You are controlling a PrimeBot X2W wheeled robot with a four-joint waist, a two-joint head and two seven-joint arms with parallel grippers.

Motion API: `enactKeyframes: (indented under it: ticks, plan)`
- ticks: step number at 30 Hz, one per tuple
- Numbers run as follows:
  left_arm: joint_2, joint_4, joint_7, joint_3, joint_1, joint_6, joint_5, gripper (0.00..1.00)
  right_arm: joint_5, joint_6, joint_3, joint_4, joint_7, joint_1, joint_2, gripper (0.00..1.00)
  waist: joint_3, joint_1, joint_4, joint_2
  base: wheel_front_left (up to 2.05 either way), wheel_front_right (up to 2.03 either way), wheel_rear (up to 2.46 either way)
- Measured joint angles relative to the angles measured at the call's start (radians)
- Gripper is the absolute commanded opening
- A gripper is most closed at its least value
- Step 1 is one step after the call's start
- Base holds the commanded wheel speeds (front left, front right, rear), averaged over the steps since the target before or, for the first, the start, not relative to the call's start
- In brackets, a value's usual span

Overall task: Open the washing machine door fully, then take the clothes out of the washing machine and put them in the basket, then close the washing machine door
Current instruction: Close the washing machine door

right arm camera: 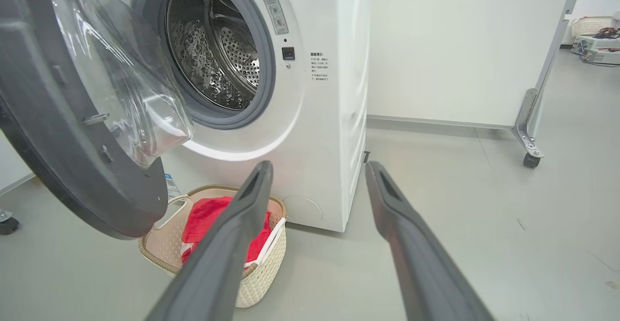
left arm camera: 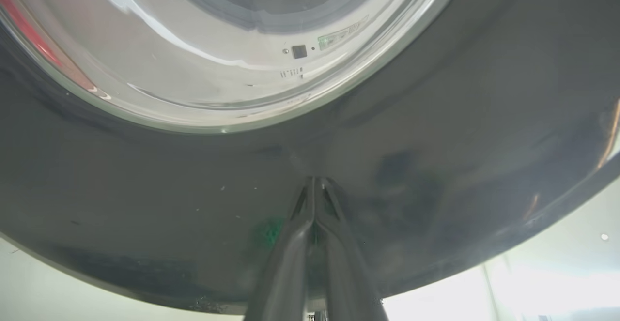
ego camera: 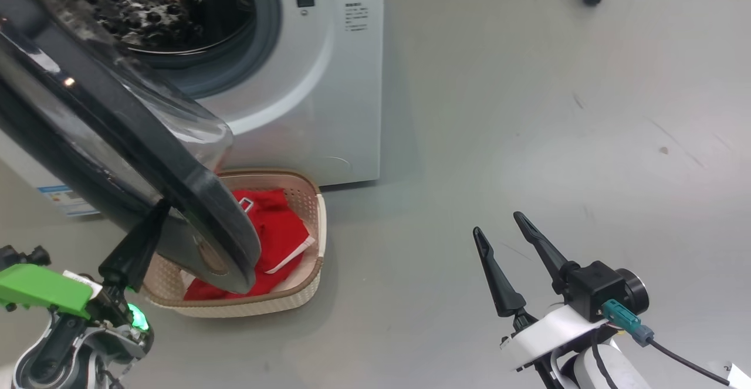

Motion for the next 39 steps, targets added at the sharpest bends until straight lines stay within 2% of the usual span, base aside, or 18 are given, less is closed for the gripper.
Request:
enactKeyframes:
  ticks: [9, 19, 23, 31, 39]
  plan:
    - [-0.005, 0.062, -0.118, 0.024, -0.062, -0.001, 0.048, 0.00, 0.004, 0.000, 0.000, -0.005, 0.000, -0.003, 0.001, 1.00, 0.018, 0.0000, -0.090, 0.0000, 0.00, 0.00, 0.00]
    - [-0.011, 0.114, -0.213, 0.018, -0.136, -0.002, 0.073, 0.00, 0.017, -0.001, 0.002, -0.012, 0.000, -0.003, 0.002, 1.00, 0.034, 0.0000, -0.163, 0.0000, 0.00, 0.00, 0.00]
    - [-0.012, 0.141, -0.254, 0.017, -0.160, -0.015, 0.099, 0.00, 0.025, -0.008, -0.001, -0.014, 0.000, -0.003, 0.003, 1.00, 0.038, 0.0000, -0.187, 0.0000, 0.00, 0.00, 0.00]
    - [-0.013, 0.210, -0.322, -0.002, -0.204, -0.027, 0.109, 0.00, 0.025, -0.015, -0.011, -0.012, 0.000, 0.008, 0.004, 1.00, 0.031, 0.0000, -0.218, 0.0000, 0.00, 0.00, 0.00]
    - [-0.017, 0.265, -0.345, -0.058, -0.230, -0.043, 0.109, 0.00, 0.025, -0.025, -0.041, -0.019, 0.000, 0.018, 0.005, 1.00, 0.013, 0.0000, -0.212, 0.0000, 0.00, 0.00, 0.00]
